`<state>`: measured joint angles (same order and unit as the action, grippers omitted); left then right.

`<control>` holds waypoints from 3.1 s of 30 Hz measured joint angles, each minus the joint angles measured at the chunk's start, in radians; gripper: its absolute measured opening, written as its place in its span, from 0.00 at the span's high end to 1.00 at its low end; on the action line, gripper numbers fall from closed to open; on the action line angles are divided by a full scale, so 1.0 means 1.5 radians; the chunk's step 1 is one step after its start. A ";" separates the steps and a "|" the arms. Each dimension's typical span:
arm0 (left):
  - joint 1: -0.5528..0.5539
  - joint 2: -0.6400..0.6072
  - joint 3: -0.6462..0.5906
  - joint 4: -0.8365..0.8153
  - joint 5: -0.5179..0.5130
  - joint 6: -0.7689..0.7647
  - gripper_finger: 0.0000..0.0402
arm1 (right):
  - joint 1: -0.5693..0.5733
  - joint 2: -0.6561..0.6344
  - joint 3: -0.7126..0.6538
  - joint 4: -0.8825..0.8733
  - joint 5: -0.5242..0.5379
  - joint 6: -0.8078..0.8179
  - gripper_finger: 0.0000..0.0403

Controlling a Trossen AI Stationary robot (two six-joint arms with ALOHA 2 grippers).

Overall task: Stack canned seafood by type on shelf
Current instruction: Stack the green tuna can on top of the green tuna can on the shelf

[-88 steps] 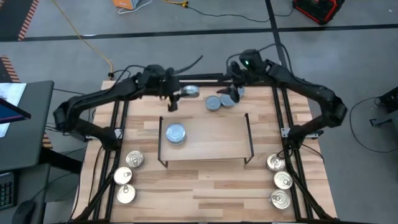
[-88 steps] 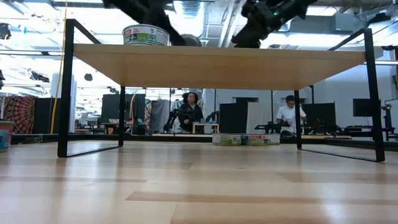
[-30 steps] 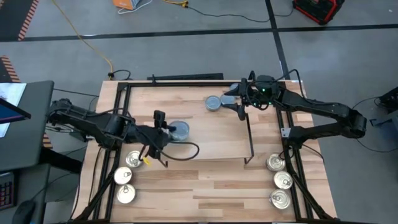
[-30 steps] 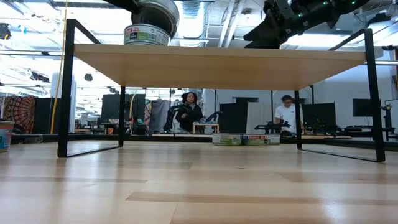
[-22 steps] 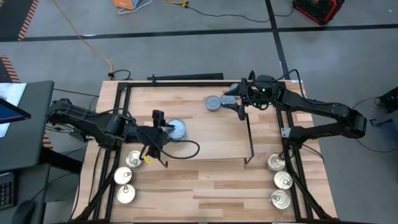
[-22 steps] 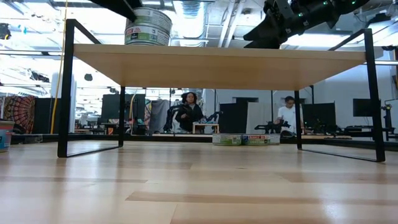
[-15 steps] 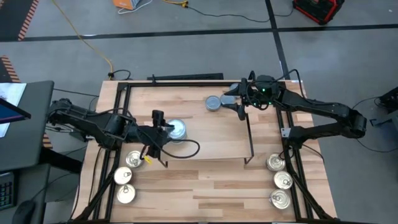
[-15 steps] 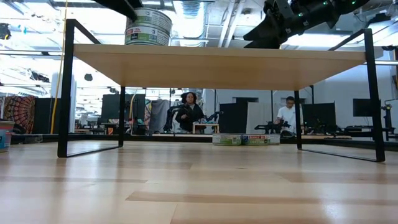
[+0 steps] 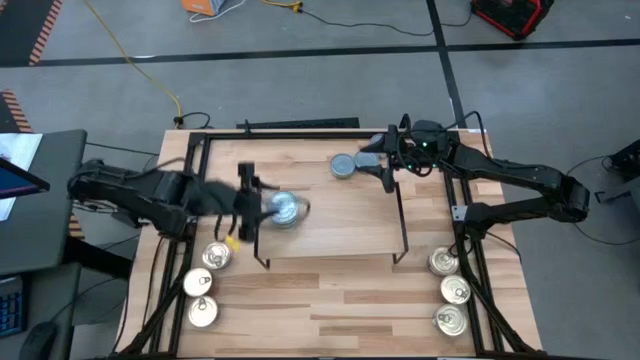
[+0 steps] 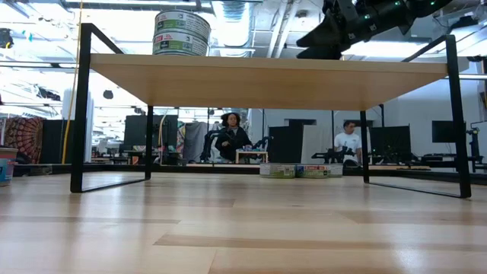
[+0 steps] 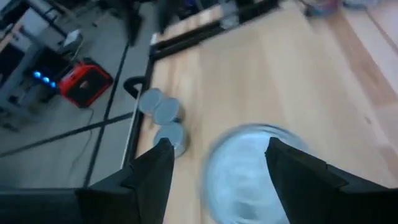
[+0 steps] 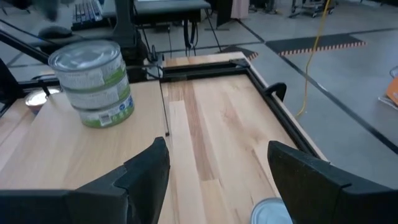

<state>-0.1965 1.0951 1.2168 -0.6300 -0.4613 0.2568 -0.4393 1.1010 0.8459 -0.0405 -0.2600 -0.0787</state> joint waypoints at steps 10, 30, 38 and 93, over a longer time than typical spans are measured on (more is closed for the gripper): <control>0.399 0.003 -0.112 0.209 0.300 0.048 0.50 | -0.035 0.078 0.000 0.020 -0.001 0.000 0.27; 0.606 0.368 -0.286 0.751 0.346 0.078 0.51 | -0.217 0.189 0.017 0.056 -0.072 -0.018 0.27; 0.606 0.502 -0.184 0.734 0.445 0.068 0.51 | -0.241 0.360 0.116 0.029 -0.092 -0.038 0.27; 0.472 0.589 -0.080 0.667 0.362 0.113 0.51 | -0.170 0.495 0.152 -0.044 -0.019 -0.216 0.30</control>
<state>0.5117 1.9793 1.0973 0.3701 0.0814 0.4256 -0.6939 1.8437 1.0740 -0.1062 -0.2886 -0.4027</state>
